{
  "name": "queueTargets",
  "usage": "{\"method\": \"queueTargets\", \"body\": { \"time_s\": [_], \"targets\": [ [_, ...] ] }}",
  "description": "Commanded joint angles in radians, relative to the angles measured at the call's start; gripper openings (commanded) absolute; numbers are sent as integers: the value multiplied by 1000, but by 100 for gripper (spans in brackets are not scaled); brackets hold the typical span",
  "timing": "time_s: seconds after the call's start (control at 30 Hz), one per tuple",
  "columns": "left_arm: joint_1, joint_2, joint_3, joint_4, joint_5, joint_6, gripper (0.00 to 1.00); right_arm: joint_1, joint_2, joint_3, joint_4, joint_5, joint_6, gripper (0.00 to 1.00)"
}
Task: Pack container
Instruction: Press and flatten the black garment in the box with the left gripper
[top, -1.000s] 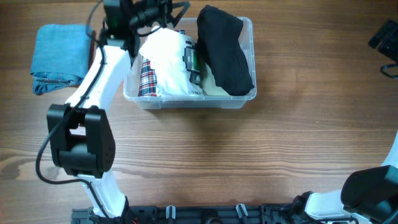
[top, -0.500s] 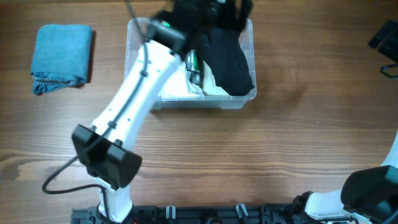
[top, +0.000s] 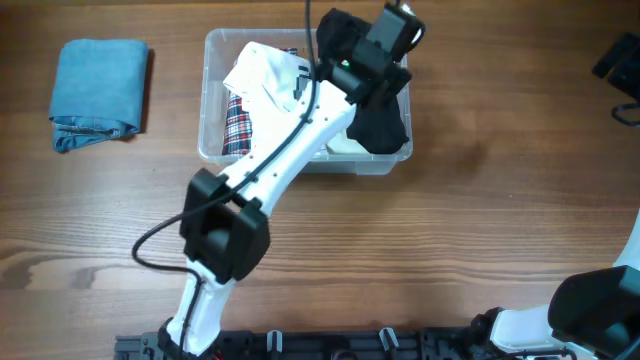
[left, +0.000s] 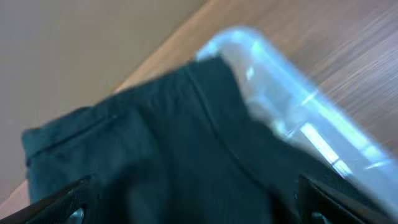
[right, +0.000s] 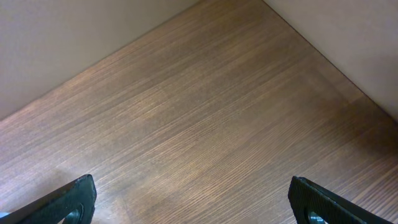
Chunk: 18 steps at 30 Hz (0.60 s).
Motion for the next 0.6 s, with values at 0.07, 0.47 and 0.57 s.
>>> {"method": "queueTargets", "body": {
  "time_s": [0.07,0.47,0.57],
  "targets": [
    [50,21,11,-140,-146,-127,100,2,11,-8,2,-16,-17,100],
    [156,124,11,-239,217,-244,100,2,11,-8,2,-16,-18,100],
    [115,175,11,-205,217,-244,100,2,11,-8,2,-16,-18,100]
  ]
}}
